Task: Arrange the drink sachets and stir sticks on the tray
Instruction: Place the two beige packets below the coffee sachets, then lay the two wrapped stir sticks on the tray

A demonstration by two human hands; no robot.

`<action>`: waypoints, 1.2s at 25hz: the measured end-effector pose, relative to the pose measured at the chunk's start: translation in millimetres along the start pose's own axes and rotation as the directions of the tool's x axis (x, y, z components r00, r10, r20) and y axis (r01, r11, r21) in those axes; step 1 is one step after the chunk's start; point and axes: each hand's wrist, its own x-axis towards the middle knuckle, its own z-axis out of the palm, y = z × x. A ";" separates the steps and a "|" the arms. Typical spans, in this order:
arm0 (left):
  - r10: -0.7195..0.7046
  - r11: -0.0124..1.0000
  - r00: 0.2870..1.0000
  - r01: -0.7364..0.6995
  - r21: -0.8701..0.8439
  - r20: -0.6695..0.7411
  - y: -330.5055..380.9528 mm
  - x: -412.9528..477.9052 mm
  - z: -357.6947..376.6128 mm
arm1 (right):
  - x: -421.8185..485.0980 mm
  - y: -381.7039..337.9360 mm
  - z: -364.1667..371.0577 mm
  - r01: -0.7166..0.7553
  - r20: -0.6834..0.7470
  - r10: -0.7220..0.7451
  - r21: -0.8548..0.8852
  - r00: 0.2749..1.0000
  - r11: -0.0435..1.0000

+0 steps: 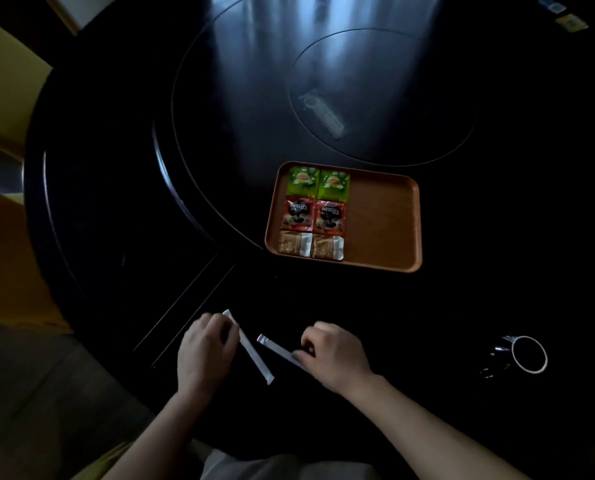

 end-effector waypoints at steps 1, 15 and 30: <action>-0.087 0.996 0.995 0.086 0.015 0.048 0.1 -9.6 1.9 | -3.5 -1.1 9.0 -0.009 0.009 0.010 -0.060 1.000 0.998; -0.434 0.900 0.893 0.434 0.030 0.121 33.4 -14.7 10.5 | -0.6 -6.6 26.3 -0.119 0.049 0.128 -0.144 0.991 0.982; -0.400 0.851 0.896 0.441 -0.284 0.194 51.4 -20.5 -13.2 | -6.7 -0.4 -2.6 -0.129 -0.002 0.131 0.124 0.991 0.984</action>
